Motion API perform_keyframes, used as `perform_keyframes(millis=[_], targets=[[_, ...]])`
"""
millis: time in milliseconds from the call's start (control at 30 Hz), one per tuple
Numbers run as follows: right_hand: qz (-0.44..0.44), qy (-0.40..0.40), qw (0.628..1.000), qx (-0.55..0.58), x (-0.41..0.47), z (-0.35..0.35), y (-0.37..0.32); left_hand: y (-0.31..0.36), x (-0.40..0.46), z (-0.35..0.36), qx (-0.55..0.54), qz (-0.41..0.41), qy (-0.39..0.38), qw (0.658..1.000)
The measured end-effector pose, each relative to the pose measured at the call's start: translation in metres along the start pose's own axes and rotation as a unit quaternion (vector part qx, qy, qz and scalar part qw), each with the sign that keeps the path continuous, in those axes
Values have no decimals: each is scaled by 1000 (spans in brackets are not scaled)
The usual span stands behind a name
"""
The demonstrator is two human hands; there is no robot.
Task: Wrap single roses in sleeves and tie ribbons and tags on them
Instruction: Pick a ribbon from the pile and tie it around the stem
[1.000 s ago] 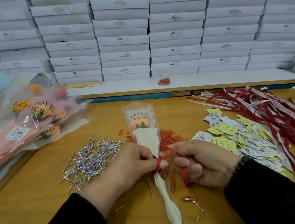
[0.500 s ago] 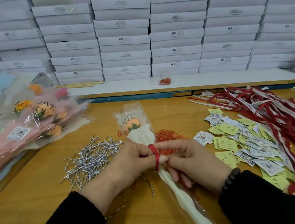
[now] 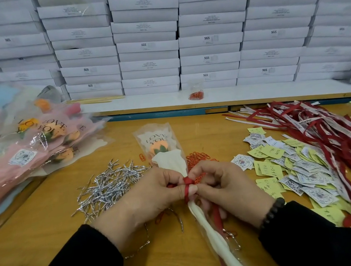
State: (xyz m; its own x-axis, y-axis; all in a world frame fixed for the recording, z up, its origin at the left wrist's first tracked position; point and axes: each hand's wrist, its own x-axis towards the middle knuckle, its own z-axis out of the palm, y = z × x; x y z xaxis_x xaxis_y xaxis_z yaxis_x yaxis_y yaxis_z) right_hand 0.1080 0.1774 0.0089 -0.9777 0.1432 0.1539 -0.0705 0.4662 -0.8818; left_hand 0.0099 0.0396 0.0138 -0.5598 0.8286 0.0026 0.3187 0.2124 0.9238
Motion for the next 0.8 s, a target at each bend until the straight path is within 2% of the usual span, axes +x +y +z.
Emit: perform_keyframes(millis=[233, 433, 567, 800], targets=[[37, -26, 999, -2, 3, -6, 4, 4, -3, -3, 51, 2, -7, 999], [64, -9, 998, -22, 4, -17, 7, 4, -5, -14, 48, -22, 54, 997], [56, -15, 998, 8, 5, -15, 7, 7, -5, -9, 58, -2, 58, 997], [38, -31, 999, 21, 4, -9, 6, 4, -5, -4, 43, -16, 53, 998]])
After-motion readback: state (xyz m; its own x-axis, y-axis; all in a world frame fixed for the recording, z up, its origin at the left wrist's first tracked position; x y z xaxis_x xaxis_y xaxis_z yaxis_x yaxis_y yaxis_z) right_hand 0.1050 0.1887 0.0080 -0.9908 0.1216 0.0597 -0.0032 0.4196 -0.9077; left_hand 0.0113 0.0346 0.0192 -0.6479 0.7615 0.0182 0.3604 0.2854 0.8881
